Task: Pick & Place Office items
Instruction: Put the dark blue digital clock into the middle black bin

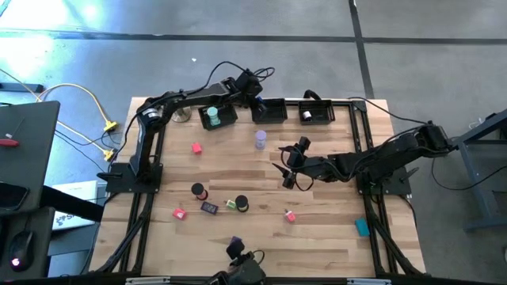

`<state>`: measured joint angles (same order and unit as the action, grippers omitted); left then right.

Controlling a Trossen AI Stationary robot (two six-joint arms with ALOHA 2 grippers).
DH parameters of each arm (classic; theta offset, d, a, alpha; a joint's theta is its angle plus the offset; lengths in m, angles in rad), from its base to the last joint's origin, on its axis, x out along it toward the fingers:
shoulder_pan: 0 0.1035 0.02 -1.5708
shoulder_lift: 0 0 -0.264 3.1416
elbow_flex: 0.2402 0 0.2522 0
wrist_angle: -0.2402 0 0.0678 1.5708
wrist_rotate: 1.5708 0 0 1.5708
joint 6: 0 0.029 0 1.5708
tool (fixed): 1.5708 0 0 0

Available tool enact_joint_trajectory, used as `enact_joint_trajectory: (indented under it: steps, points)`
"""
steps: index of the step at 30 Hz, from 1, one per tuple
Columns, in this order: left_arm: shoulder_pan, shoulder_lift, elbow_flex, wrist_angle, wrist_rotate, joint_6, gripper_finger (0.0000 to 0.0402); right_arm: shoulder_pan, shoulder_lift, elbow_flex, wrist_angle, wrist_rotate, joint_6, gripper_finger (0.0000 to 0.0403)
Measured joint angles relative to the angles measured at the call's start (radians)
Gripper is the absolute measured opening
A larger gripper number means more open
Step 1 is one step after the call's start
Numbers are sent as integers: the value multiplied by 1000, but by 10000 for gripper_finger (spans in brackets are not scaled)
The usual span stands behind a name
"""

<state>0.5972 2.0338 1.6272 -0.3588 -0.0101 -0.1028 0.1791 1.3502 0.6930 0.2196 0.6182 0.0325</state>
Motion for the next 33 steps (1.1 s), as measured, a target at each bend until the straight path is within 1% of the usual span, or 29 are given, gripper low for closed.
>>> enact_joint_trajectory:
  steps: [7, 9, 11, 18, 24, 30, 33]
  points:
    - [0, 26, 1, 13, 30, -1, 145, 0, 0, 0, 0, 0, 0, 265]
    - [0, 37, 2, 40, 34, 0, 145, 0, 0, 0, 0, 0, 1, 265]
    - [0, 40, 1, 25, 44, -2, 145, 0, 0, 0, 0, -1, 1, 265]
    - [0, 41, 0, 32, 45, -3, 145, 0, 0, 0, 0, -45, 1, 265]
    - [0, 41, 0, 30, 45, -3, 176, 0, 0, 0, 0, -49, 1, 265]
    - [-4, 41, 0, 30, 41, -2, 178, 0, 0, 0, 1, -49, 2, 265]
    - [-13, 41, 0, 30, 37, -2, 179, 0, 0, 0, 1, -49, 29, 265]
